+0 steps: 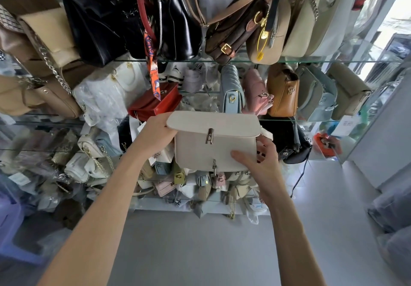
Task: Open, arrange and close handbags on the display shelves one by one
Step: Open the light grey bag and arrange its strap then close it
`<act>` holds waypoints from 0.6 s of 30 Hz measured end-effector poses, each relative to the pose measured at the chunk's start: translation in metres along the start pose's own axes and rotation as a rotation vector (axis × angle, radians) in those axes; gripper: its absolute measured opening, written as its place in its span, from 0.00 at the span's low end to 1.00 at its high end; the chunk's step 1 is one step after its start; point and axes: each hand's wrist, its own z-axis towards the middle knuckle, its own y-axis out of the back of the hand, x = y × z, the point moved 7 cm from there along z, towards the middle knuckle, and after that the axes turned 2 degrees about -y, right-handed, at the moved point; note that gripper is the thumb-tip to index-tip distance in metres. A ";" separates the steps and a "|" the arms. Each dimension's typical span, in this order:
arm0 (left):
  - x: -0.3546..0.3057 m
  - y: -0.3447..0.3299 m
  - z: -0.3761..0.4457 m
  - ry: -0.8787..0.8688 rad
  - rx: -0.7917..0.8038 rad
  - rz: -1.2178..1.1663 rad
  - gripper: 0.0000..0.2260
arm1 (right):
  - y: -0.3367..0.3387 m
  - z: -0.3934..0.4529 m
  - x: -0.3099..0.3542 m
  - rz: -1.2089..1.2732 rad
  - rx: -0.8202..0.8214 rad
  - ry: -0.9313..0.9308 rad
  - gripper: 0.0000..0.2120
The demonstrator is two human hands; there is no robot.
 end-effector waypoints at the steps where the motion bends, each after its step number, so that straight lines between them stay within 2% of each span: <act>1: -0.003 0.002 0.000 0.001 0.013 -0.016 0.16 | -0.002 0.002 -0.002 0.027 0.003 -0.026 0.46; 3: -0.007 0.007 -0.001 0.013 0.026 -0.043 0.18 | -0.010 0.007 -0.006 0.097 0.075 -0.054 0.46; 6: -0.007 0.013 0.002 0.028 0.032 -0.024 0.14 | -0.025 0.008 -0.002 0.197 0.195 -0.003 0.33; 9: -0.005 0.015 0.005 -0.033 0.015 0.041 0.05 | -0.025 0.009 -0.002 0.264 0.120 0.019 0.29; 11: 0.000 0.017 0.005 -0.025 0.003 -0.066 0.03 | -0.024 0.010 -0.006 0.304 0.070 -0.023 0.32; 16: 0.016 0.011 0.003 0.188 -0.067 -0.478 0.09 | -0.025 0.013 0.002 0.396 0.064 -0.070 0.28; 18: 0.015 -0.001 -0.001 0.269 -0.015 -0.580 0.15 | -0.029 0.013 0.006 0.433 0.058 -0.084 0.30</act>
